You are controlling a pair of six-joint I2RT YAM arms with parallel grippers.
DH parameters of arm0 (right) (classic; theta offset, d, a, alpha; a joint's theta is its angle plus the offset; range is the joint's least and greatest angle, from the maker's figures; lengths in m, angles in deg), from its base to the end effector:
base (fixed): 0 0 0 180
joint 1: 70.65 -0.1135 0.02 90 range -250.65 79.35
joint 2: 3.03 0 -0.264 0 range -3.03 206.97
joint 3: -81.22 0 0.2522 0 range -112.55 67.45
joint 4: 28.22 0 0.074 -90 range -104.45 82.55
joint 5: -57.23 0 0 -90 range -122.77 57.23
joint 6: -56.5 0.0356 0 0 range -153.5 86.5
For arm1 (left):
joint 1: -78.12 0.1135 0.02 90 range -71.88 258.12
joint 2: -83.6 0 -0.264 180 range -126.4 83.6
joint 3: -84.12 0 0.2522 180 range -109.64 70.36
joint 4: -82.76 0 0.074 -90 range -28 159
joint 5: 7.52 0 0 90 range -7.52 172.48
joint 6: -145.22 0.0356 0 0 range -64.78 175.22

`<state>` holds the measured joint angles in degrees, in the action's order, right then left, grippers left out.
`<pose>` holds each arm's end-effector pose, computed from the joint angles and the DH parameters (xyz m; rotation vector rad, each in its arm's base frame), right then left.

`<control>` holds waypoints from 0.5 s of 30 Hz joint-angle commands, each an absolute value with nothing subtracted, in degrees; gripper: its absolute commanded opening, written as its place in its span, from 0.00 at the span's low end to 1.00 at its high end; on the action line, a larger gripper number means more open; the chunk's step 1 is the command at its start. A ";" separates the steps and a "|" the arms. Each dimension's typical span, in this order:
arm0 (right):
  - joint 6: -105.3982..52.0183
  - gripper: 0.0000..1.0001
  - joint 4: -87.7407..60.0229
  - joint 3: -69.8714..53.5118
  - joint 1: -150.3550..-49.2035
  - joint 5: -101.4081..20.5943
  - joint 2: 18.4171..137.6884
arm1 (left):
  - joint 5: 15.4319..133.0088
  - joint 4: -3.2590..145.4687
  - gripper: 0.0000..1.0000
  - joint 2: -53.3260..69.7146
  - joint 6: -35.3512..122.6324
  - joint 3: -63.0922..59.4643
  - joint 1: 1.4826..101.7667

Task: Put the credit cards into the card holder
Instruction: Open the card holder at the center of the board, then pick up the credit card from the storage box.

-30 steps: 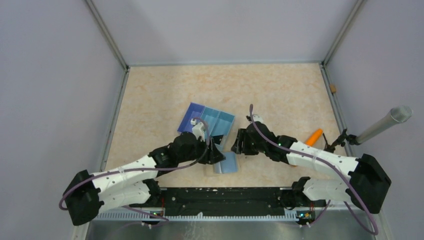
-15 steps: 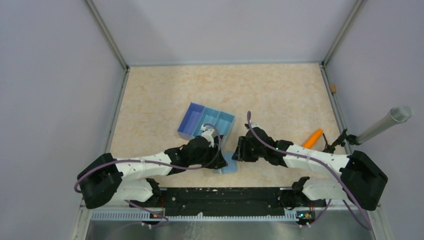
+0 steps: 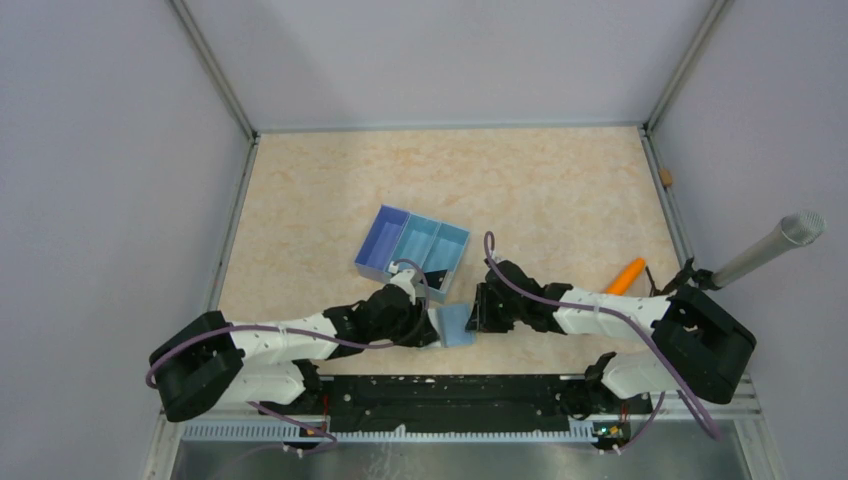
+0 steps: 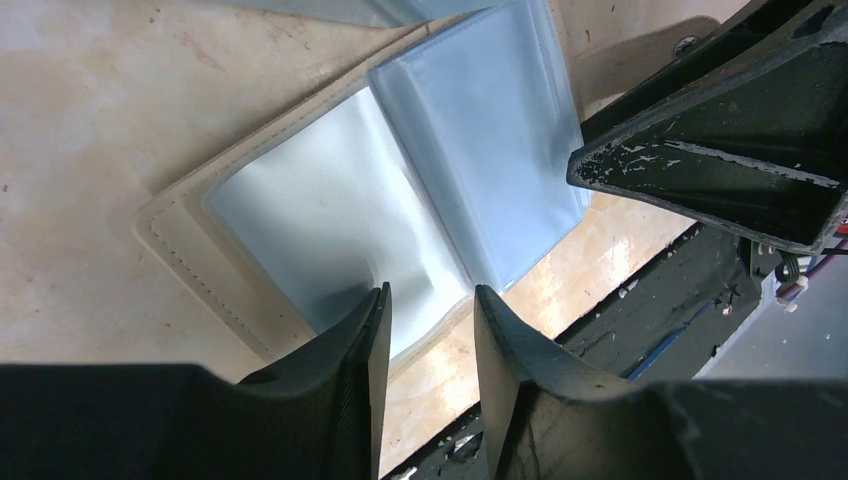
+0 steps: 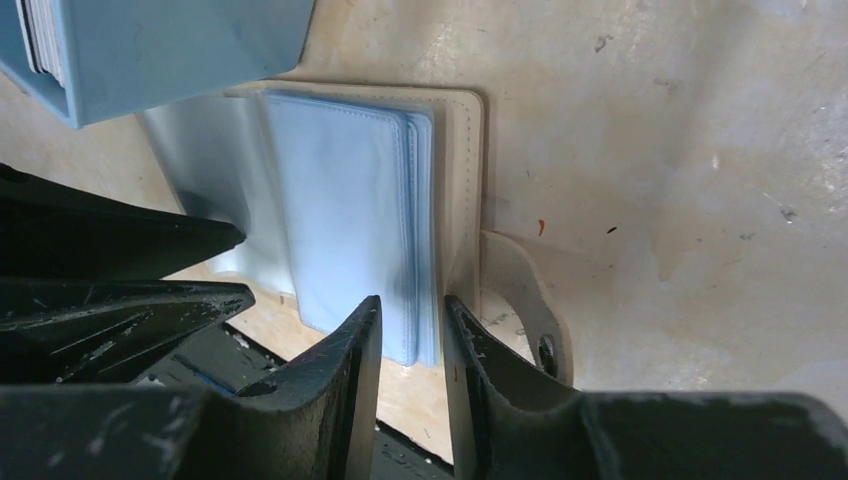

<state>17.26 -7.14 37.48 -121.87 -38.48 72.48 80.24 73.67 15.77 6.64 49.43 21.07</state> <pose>0.1441 0.1850 0.1491 -0.0561 2.6993 0.7896 0.1145 -0.1792 0.1465 0.2074 2.5061 -0.9168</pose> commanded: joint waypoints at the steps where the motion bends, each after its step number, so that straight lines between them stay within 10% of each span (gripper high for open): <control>1: 18.86 0.27 -10.02 38.46 -122.55 -38.67 73.62 | 83.82 73.31 0.39 16.30 5.97 51.33 21.00; 15: 20.64 0.10 -3.45 37.26 -123.26 -33.03 77.19 | 86.08 64.07 0.47 22.77 7.66 47.36 21.11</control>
<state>20.17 -8.06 37.28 -122.44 -36.93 74.53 82.65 72.14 18.85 5.38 50.85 21.04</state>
